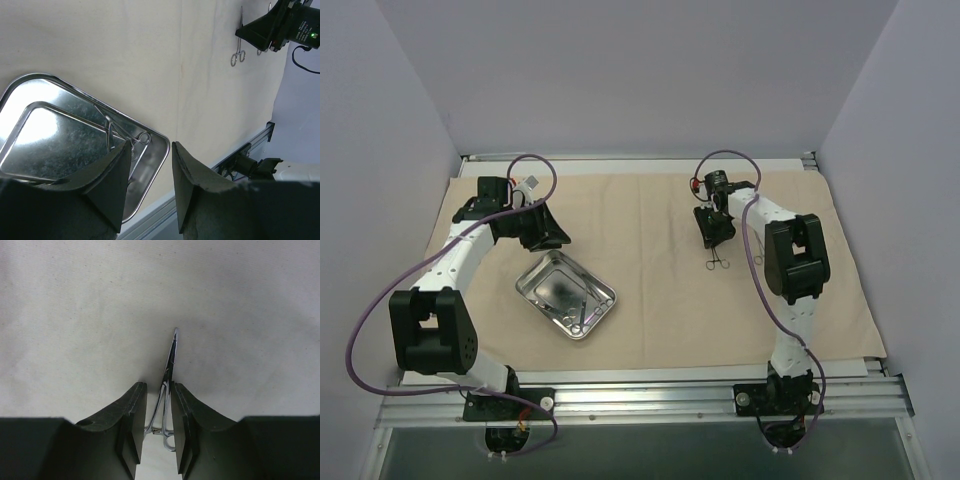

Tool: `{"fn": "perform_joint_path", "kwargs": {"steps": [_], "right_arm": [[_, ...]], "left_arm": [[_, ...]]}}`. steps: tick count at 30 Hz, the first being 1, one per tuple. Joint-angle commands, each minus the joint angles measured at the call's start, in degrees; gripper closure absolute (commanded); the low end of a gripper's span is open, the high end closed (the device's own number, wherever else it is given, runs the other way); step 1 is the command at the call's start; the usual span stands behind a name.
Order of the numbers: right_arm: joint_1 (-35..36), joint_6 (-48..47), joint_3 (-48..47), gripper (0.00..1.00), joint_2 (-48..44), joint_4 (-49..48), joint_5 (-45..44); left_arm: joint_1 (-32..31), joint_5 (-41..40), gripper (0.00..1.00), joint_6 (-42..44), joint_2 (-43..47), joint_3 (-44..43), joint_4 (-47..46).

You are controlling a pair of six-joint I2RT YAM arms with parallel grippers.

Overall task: Open and lay out the surgical kit
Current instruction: Adjust the medical item in the surgical kit.

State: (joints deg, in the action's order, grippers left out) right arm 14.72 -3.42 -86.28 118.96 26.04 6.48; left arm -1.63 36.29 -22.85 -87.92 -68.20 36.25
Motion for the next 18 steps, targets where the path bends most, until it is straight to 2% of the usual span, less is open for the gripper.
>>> {"fn": "perform_joint_path", "kwargs": {"steps": [1, 10, 18], "right_arm": [[0.2, 0.1, 0.7, 0.74, 1.4, 0.1, 0.5], [0.1, 0.2, 0.3, 0.82, 0.7, 0.1, 0.4], [-0.8, 0.0, -0.9, 0.97, -1.5, 1.6, -0.2]], "left_arm": [[0.7, 1.0, 0.53, 1.1, 1.3, -0.6, -0.7], [0.7, 1.0, 0.53, 1.3, 1.7, -0.4, -0.5], [0.7, 1.1, 0.53, 1.1, 1.8, -0.2, -0.7]]}}
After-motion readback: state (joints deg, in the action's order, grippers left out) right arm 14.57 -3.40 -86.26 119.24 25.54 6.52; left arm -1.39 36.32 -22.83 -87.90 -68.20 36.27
